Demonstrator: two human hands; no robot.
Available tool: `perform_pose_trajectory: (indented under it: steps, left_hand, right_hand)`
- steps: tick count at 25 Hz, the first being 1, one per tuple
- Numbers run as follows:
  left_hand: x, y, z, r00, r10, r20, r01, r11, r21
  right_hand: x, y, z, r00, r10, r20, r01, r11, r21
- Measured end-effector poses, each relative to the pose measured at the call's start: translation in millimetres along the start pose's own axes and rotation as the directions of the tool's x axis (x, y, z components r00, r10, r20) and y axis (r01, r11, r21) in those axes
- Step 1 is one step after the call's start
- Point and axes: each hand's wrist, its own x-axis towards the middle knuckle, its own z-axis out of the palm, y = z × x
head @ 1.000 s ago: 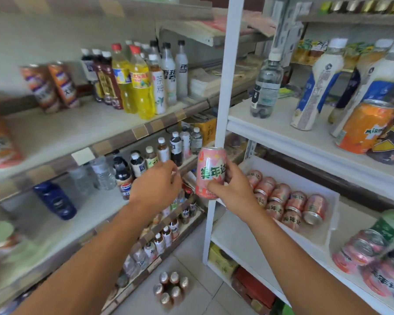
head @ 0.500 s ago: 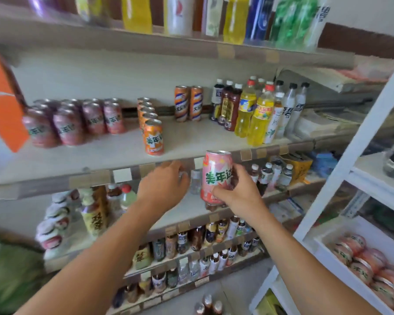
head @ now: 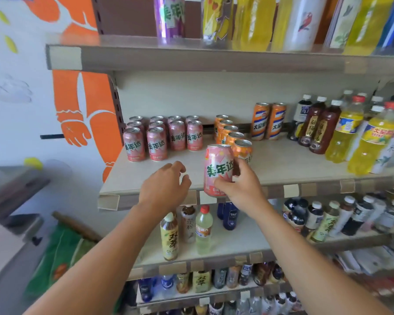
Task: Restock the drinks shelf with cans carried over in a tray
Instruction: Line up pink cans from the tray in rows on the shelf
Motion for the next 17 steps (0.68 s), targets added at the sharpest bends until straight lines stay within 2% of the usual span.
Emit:
perform_pose_trajectory:
  steps: [11,17]
  left_hand:
    - [67.8,-65.0,14.1,0.996,-0.077,-0.044,0.077,0.997,0.000]
    - [109.0,-90.6,37.9,0.995,-0.093,-0.037,0.094,0.995,0.025]
  right_hand:
    - [106.4,16.4,71.7,0.997,-0.034,0.067,0.043,0.990,-0.131]
    - [176.0,39.0,107.1,0.993,-0.060,0.107,0.074,0.988,-0.136]
